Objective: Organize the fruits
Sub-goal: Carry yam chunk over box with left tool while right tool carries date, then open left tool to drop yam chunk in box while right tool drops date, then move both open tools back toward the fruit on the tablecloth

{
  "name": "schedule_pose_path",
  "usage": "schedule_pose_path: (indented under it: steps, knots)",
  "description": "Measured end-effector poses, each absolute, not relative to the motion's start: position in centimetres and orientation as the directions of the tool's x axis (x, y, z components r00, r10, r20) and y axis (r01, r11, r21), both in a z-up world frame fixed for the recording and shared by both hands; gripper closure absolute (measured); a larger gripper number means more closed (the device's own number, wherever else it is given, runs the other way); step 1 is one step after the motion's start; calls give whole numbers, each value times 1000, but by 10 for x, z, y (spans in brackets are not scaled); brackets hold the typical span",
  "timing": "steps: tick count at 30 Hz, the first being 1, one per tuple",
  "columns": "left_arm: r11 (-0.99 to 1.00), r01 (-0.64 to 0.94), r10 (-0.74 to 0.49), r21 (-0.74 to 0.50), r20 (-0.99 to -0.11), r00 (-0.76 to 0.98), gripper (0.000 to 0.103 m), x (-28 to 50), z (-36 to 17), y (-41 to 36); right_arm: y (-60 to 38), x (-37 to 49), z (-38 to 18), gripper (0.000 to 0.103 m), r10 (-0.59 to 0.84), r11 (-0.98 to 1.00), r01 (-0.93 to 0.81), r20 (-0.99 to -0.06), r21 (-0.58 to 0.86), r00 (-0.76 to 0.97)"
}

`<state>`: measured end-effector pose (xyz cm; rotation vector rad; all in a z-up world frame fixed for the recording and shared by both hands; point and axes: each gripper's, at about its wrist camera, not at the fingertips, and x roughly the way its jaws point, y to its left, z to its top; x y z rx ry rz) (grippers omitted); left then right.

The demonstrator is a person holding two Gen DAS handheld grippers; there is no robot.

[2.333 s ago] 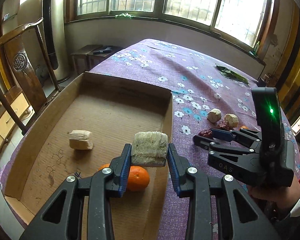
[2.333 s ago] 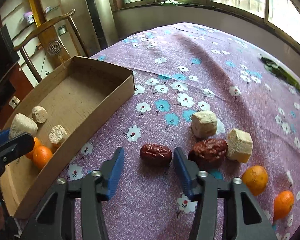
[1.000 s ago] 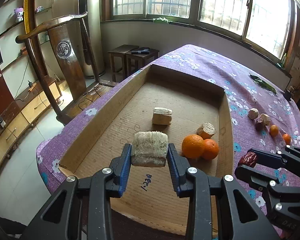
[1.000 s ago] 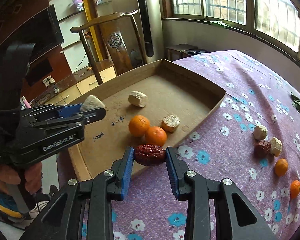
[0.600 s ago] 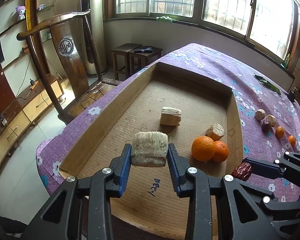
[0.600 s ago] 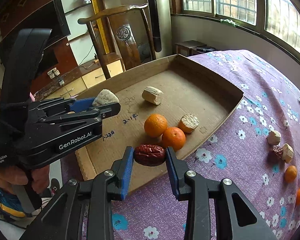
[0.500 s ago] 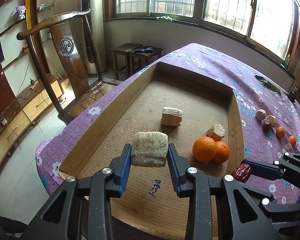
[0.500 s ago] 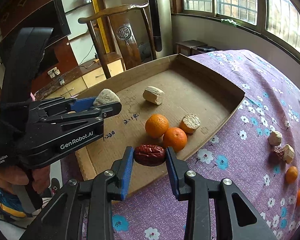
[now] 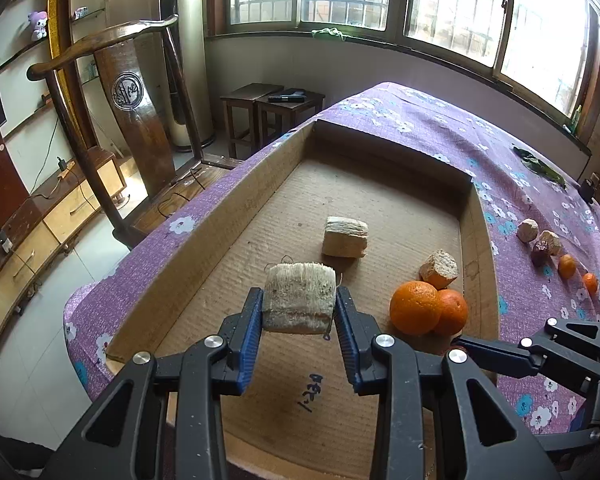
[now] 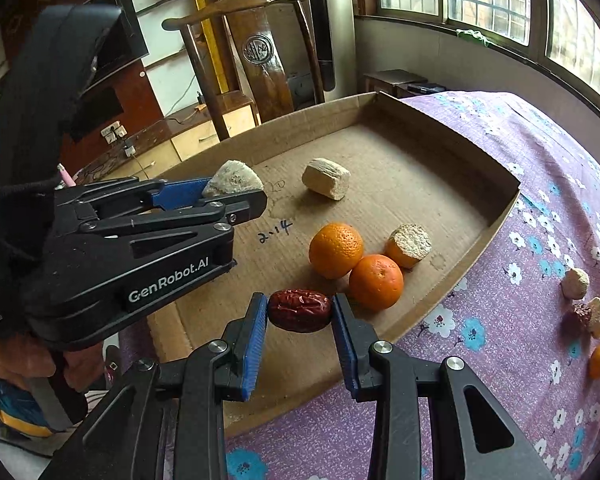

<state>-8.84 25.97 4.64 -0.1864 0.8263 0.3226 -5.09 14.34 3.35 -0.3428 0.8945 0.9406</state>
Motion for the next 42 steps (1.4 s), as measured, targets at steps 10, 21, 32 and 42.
schedule_pose_path:
  steps: [10, 21, 32, 42]
  knots:
    - [939, -344, 199, -20, -783, 590, 69, -70, 32, 259, 153, -37, 24, 66, 527, 583, -805, -804, 107, 275]
    - [926, -378, 221, -16, -787, 576, 46, -68, 27, 262, 154, -47, 27, 43, 521, 575, -814, -805, 84, 285]
    - [917, -399, 247, -22, -755, 608, 25, -81, 43, 249, 114, -55, 47, 38, 537, 622, -779, -768, 80, 349]
    - [954, -296, 176, -38, -729, 661, 21, -78, 61, 198, 54, -45, 54, 37, 499, 724, -683, -754, 92, 427]
